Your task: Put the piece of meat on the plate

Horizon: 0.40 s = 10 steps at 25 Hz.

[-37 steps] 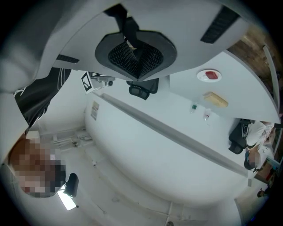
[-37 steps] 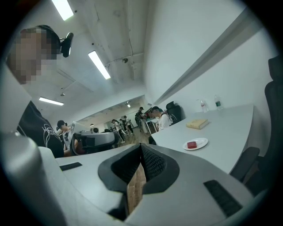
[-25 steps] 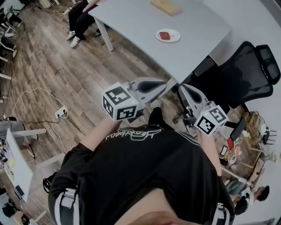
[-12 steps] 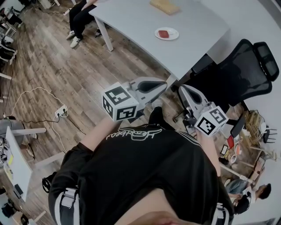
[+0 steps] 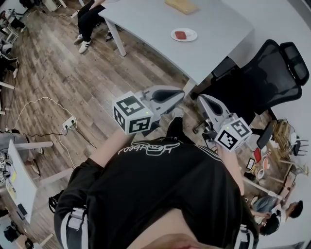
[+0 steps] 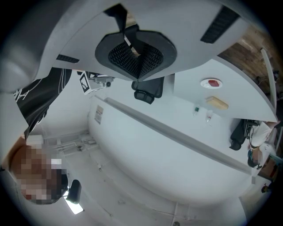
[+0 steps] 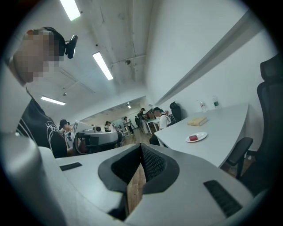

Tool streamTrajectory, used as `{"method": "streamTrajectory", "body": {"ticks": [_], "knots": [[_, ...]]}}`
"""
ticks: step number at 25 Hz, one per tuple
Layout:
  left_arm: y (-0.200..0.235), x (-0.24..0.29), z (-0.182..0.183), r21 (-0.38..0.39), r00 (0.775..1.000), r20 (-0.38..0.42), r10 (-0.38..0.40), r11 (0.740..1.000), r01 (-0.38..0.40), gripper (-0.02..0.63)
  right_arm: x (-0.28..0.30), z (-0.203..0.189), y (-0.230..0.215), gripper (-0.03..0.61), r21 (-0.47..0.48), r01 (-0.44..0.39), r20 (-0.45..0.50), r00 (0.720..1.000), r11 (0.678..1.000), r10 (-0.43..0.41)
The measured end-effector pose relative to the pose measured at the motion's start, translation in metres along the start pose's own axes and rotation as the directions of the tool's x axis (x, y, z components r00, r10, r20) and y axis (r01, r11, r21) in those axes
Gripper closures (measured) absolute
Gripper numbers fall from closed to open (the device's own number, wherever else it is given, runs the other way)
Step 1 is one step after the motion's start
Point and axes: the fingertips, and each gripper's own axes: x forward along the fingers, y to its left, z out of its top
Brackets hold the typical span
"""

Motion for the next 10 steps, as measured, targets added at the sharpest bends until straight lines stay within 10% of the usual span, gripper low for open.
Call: {"method": "streamTrajectory", "body": {"ticks": [10], "knots": [[-0.0067,0.0051,0.0007,-0.002,1.0,-0.003,-0.021,1.0,0.021,0.606,-0.0105,0.0004,-0.0002,0.572,-0.004,0.021,0.004,1.0,1.0,-0.021]]}}
